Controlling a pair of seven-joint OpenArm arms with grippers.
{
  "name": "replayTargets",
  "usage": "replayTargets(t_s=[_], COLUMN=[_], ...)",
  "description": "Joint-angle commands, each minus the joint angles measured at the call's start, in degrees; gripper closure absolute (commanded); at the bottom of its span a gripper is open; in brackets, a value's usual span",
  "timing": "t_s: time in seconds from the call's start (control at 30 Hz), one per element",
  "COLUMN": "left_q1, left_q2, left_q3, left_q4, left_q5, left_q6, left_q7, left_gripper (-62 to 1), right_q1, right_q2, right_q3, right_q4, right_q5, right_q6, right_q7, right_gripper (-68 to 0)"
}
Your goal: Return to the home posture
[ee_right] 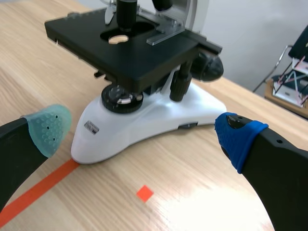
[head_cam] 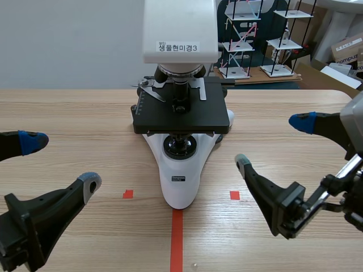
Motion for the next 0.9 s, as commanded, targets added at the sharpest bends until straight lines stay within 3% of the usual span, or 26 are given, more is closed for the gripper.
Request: replayTargets(t_s=[0.0, 0.4, 0.87], left_q1=[0.3, 0.3, 0.3], left_q2=[0.1, 0.1, 0.1], left_q3=[-0.3, -0.3, -0.3], left_q4=[1.1, 1.1, 1.1], left_q5=[-0.3, -0.2, -0.2], left_q6=[0.0, 0.0, 0.0], left_q7=[-1.0, -1.0, -1.0], left_gripper=[-62.3, -62.3, -62.3], right_q1=[-1.6, -13.9, -15.2], right_q2=[0.3, 0.3, 0.3], right_q3=[1.4, 8.8, 9.3], right_q4=[1.7, 5.4, 5.4], right_q5=[0.7, 1.6, 4.7], right_q6=[-0.2, -0.2, -0.2], right_q7=[1.4, 1.4, 1.3], right_gripper=[-67.9, -67.9, -67.9])
